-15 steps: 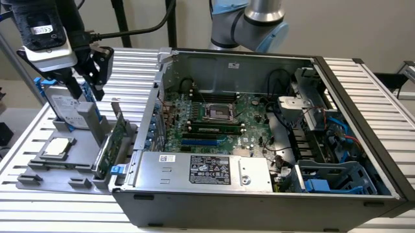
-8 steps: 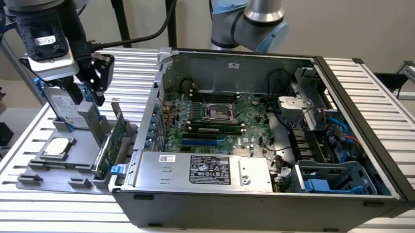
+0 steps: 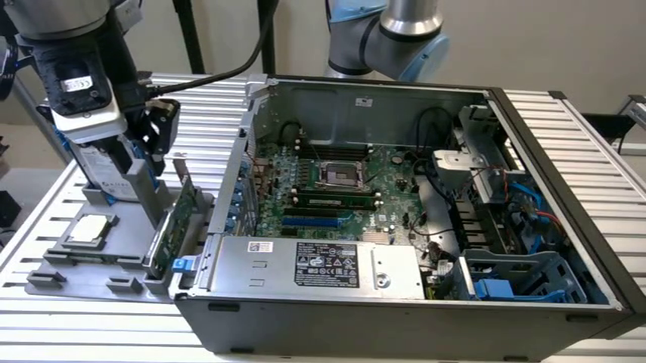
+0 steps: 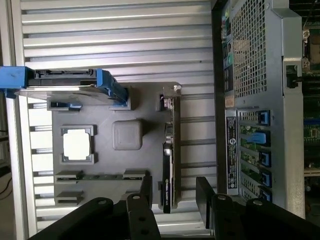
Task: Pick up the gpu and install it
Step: 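Pick up the gpu and move the gpu toward the slot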
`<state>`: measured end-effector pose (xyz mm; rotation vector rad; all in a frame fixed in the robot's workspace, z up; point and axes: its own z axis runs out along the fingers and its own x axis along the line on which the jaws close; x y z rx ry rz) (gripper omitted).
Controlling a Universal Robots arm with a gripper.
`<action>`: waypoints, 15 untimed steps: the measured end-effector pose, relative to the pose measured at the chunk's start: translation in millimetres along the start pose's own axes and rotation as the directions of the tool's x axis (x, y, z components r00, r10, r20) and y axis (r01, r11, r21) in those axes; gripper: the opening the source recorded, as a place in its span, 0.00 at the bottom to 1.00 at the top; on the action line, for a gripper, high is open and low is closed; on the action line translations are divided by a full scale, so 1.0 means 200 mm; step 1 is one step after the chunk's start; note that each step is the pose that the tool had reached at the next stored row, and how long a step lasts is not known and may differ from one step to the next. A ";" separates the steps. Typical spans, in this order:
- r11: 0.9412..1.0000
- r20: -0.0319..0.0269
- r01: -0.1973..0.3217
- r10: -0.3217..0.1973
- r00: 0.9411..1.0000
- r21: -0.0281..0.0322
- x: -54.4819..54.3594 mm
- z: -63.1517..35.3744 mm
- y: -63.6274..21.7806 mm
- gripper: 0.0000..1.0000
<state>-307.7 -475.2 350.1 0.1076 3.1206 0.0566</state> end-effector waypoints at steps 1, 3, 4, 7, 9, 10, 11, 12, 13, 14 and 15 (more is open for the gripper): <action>1.000 0.000 0.000 0.000 1.000 0.000 0.00 0.009 -0.004 0.48; 1.000 0.000 0.000 0.000 1.000 0.000 0.00 0.027 -0.013 0.48; 1.000 0.000 0.000 0.000 1.000 0.000 0.00 0.035 -0.017 0.48; 1.000 0.000 0.000 0.000 1.000 0.000 0.00 0.062 -0.027 0.48; 1.000 0.000 0.000 0.000 1.000 0.000 0.00 0.081 -0.032 0.48; 1.000 0.000 0.000 0.000 1.000 0.000 0.00 0.090 -0.034 0.48; 1.000 0.000 0.000 0.000 1.000 0.000 0.00 0.098 -0.036 0.48; 1.000 0.000 0.000 0.000 1.000 0.000 0.00 0.108 -0.038 0.48; 1.000 0.000 0.000 0.000 1.000 0.000 0.00 0.116 -0.040 0.48; 1.000 0.000 0.000 0.000 1.000 0.000 0.00 0.126 -0.042 0.48; 1.000 0.000 0.000 0.000 1.000 0.000 0.00 0.135 -0.044 0.48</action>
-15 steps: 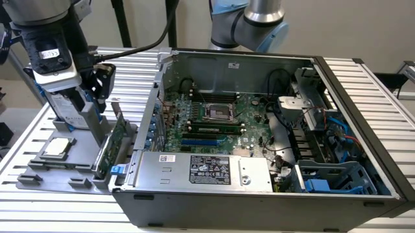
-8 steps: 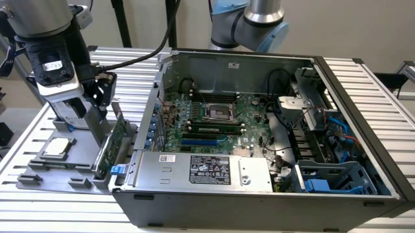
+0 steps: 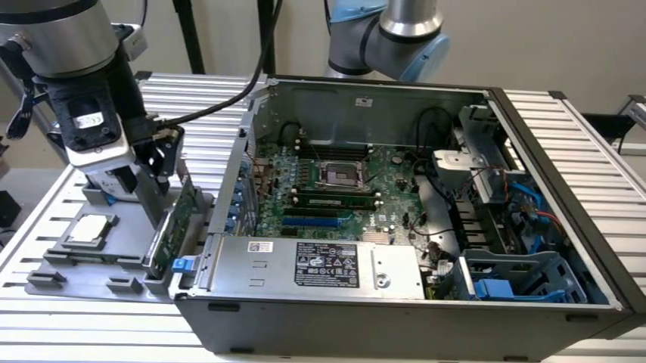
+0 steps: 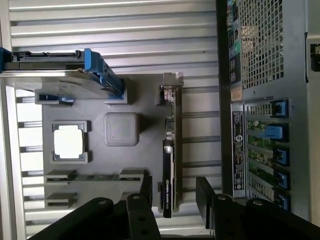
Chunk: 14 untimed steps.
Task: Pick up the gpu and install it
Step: 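Pick up the gpu and move the gpu toward the slot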
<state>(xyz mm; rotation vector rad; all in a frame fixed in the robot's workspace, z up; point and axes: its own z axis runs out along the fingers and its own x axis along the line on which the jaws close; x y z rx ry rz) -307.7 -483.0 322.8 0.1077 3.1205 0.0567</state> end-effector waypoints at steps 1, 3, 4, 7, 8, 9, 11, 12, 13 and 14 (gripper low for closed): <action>1.000 0.000 0.000 0.000 1.000 0.000 0.00 0.009 -0.001 0.48; 1.000 0.000 0.000 0.000 1.000 0.000 0.00 0.027 -0.003 0.48; 1.000 0.000 0.000 0.000 1.000 0.000 0.00 0.036 -0.004 0.48; 1.000 0.000 -0.002 0.002 1.000 0.000 0.00 0.063 -0.006 0.48; 1.000 0.000 -0.004 0.004 1.000 0.000 0.00 0.072 -0.007 0.48; 1.000 0.000 -0.006 0.006 1.000 0.000 0.00 0.081 -0.007 0.48; 1.000 0.000 -0.010 0.010 1.000 0.000 0.00 0.099 -0.008 0.48; 1.000 0.000 -0.011 0.011 1.000 0.000 0.00 0.108 -0.009 0.48; 1.000 0.000 -0.013 0.013 1.000 0.000 0.00 0.118 -0.010 0.48; 1.000 0.000 -0.015 0.015 1.000 0.000 0.00 0.126 -0.010 0.48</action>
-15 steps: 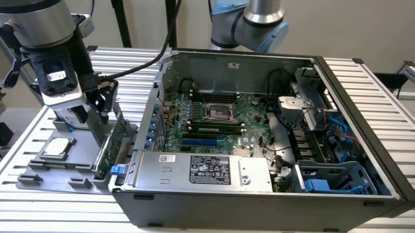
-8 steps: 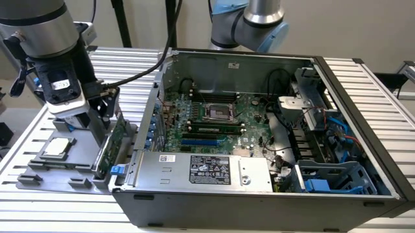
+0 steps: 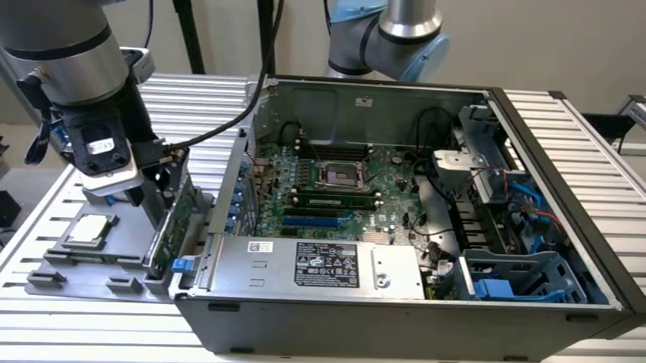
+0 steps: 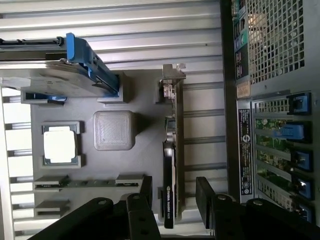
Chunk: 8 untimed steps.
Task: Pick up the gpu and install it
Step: 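Pick up the gpu and move the gpu toward the slot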
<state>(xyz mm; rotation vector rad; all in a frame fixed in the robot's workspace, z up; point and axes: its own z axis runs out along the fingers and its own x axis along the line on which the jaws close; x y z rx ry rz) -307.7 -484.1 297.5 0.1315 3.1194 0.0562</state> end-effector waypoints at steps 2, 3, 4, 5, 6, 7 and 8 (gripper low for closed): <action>1.000 0.000 -0.004 0.004 1.000 0.000 0.00 0.019 -0.001 0.48; 1.000 0.000 -0.006 0.006 1.000 0.000 0.00 0.028 -0.002 0.48; 1.000 0.000 -0.007 0.007 1.000 0.000 0.00 0.037 -0.002 0.48; 1.000 0.000 -0.009 0.009 1.000 0.000 0.00 0.046 -0.003 0.48; 1.000 0.000 -0.010 0.010 1.000 0.000 0.00 0.055 -0.004 0.48; 1.000 0.000 -0.012 0.012 1.000 0.000 0.00 0.064 -0.004 0.48; 1.000 0.001 -0.013 0.013 1.000 0.000 0.00 0.073 -0.005 0.48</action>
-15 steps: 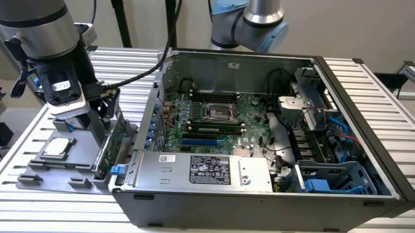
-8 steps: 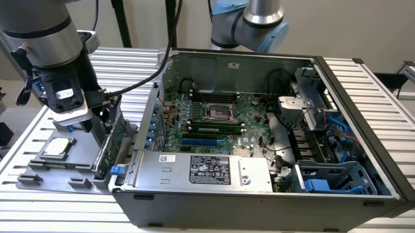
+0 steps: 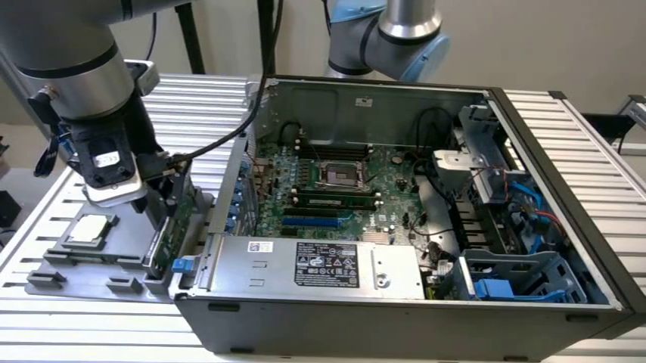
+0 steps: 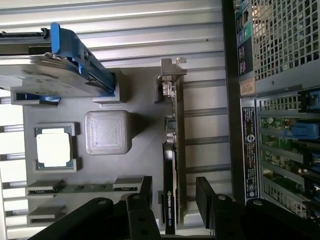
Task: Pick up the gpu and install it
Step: 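Pick up the gpu and move the gpu toward the slot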
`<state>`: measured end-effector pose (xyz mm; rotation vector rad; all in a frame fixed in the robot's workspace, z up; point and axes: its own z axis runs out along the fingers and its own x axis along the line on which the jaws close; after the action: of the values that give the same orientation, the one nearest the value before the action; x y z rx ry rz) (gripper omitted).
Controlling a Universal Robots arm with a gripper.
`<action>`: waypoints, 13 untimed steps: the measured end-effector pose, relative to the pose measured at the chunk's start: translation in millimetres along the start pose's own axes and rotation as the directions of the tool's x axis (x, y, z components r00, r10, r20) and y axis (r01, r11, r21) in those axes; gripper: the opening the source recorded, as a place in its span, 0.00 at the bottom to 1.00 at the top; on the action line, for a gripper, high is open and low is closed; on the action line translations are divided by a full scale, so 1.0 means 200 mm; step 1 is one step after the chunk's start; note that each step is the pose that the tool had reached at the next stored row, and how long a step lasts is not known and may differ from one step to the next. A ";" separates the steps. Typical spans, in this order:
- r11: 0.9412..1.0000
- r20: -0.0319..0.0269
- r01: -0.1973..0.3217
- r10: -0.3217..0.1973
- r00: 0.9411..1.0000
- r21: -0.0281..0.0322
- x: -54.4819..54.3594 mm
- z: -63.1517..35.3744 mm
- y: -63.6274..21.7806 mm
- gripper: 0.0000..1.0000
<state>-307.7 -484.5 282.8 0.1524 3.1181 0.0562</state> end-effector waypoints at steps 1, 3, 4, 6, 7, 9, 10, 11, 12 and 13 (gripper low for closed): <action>1.000 0.000 -0.002 0.002 1.000 0.000 0.00 0.009 0.000 0.48; 1.000 0.000 -0.008 0.008 1.000 0.000 0.00 0.027 -0.001 0.48; 1.000 0.000 -0.012 0.012 1.000 0.000 0.00 0.036 -0.002 0.48; 1.000 0.001 -0.022 0.022 1.000 0.000 0.00 0.054 -0.002 0.48; 1.000 0.001 -0.027 0.027 1.000 0.000 0.00 0.064 -0.003 0.48; 0.999 0.001 -0.033 0.033 0.999 0.000 0.00 0.082 -0.003 0.48; 0.999 0.001 -0.034 0.034 0.999 0.001 0.00 0.091 -0.003 0.48; 0.999 0.001 -0.035 0.035 0.999 0.001 0.00 0.100 -0.002 0.48; 0.999 0.001 -0.035 0.035 0.999 0.001 0.00 0.109 0.000 0.48; 0.999 0.001 -0.035 0.035 0.999 0.001 0.00 0.118 0.003 0.48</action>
<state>-307.4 -483.1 259.2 0.2072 3.1143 0.0556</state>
